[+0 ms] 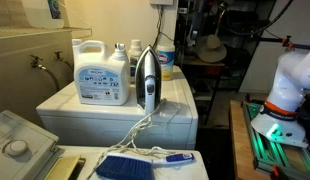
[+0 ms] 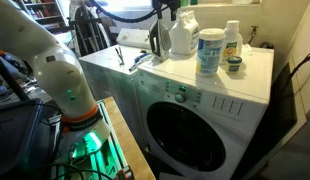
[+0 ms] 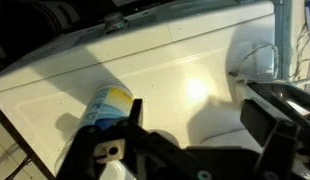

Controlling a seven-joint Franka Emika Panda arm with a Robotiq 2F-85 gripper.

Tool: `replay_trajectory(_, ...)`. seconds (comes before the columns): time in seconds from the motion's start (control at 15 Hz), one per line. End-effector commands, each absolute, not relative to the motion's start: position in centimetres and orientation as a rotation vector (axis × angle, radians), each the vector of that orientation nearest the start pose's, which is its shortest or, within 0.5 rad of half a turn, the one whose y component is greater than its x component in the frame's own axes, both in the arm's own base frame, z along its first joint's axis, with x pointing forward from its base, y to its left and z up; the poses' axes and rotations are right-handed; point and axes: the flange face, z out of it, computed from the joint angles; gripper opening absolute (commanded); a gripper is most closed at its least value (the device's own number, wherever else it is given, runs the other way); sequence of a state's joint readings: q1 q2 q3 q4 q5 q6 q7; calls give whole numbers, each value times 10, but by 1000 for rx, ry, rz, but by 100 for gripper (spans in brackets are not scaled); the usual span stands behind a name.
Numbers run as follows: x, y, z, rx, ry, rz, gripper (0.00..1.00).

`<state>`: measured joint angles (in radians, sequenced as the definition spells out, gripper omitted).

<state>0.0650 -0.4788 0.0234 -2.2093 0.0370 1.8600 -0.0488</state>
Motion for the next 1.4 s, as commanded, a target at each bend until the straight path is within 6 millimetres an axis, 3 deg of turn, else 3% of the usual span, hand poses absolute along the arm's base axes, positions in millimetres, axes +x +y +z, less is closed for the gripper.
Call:
replay_trajectory(0.0, 419, 42, 578, -3101, -197, -199, 100)
replay_trajectory(0.27, 435, 13, 584, -3000, -381, -255, 100)
replay_trajectory(0.53, 448, -36, 588, -2886, -549, -348, 100)
replay_trajectory(0.6, 440, -19, 588, -2948, -493, -310, 100)
replay_trajectory(0.67, 442, -27, 588, -2941, -493, -315, 100)
replay_trajectory(0.93, 446, -25, 587, -2960, -479, -323, 100)
replay_trajectory(1.07, 458, -62, 586, -2950, -282, -368, 100)
replay_trajectory(1.33, 471, -126, 583, -2853, -84, -494, 100)
